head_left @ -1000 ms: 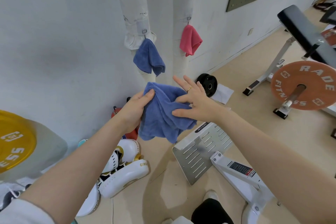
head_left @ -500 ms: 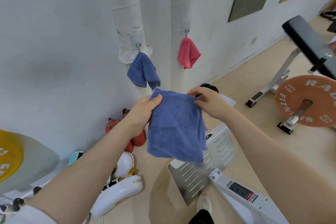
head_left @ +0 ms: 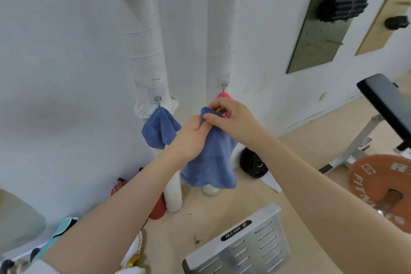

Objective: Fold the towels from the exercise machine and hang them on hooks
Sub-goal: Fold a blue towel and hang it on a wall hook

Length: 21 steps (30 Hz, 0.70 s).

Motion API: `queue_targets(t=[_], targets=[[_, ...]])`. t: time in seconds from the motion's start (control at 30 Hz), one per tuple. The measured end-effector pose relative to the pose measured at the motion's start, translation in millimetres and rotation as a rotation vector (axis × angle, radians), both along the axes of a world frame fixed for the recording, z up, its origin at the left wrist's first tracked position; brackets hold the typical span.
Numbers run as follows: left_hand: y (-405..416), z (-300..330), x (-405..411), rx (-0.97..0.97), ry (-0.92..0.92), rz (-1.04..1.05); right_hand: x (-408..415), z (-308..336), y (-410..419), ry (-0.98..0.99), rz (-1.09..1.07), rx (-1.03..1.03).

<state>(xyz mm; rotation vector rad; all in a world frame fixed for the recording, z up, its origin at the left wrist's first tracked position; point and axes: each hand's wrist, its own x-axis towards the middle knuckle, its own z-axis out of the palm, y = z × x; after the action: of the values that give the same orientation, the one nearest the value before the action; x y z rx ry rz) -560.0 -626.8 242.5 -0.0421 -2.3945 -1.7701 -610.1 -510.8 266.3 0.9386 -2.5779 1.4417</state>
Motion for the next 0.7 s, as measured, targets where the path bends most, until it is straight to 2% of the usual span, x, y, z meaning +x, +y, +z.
queue_targets(t=[0.13, 0.23, 0.27, 0.37, 0.5, 0.63, 0.7], targets=[[11.2, 12.3, -23.5, 0.038, -0.001, 0.004, -33.2, 13.1, 9.2, 0.010, 0.019, 0.075], [6.6, 39.1, -40.3, 0.323, -0.026, 0.013, -56.5, 37.4, 20.2, -0.019, 0.136, 0.038], [2.8, 49.0, -45.8, 0.350, -0.008, 0.015, -61.6, 48.3, 23.7, -0.049, 0.191, 0.015], [-3.2, 79.0, -54.9, 0.166, 0.087, -0.024, -76.5, 81.1, 30.1, -0.087, 0.281, -0.005], [-2.8, 117.7, -65.3, 0.015, 0.213, -0.022, -95.0, 120.1, 29.3, 0.028, 0.340, -0.053], [-5.3, 162.4, -85.0, -0.140, 0.382, 0.176, -106.9, 155.3, 11.2, 0.055, 0.361, -0.267], [-16.3, 182.6, -94.9, -0.305, 0.482, 0.310, -111.1, 173.1, -4.2, 0.066, 0.354, -0.369]])
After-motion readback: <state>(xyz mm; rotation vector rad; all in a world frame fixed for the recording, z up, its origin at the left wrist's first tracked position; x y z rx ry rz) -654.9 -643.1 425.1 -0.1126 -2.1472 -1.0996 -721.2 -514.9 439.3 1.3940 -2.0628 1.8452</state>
